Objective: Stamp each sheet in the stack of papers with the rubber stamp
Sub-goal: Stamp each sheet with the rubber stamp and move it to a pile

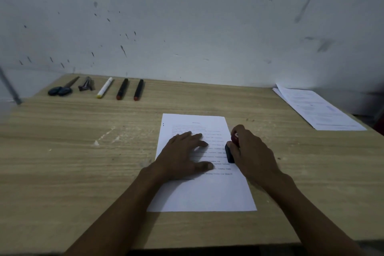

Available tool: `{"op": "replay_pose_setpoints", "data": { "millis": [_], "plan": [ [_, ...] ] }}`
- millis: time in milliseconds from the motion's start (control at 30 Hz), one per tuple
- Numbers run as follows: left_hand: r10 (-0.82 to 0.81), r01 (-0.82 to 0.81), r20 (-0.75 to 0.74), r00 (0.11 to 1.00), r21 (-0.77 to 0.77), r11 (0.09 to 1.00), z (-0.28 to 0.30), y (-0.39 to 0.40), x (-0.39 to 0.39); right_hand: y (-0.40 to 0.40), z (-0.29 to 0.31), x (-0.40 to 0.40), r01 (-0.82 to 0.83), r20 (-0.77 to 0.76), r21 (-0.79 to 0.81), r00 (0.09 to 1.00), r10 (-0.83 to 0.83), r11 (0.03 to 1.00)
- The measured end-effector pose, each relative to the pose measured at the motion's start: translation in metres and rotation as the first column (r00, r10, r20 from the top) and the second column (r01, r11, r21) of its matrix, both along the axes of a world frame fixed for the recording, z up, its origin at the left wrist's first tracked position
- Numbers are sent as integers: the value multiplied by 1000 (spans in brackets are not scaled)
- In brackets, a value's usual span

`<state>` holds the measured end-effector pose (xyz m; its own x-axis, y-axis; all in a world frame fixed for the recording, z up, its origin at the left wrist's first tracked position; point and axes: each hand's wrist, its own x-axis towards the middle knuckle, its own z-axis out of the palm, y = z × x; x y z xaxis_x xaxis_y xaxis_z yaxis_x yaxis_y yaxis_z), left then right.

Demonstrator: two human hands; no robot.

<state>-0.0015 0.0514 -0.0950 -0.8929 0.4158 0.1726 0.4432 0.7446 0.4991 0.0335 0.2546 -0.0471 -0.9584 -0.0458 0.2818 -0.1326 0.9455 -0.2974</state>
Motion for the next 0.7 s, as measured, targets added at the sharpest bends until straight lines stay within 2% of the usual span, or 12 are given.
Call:
{"op": "replay_pose_setpoints", "data": {
  "millis": [700],
  "plan": [
    [9, -10, 6, 1000, 20, 1000, -5, 0, -3, -9, -17, 1, 88, -133, 4, 987, -87, 996]
  ]
}}
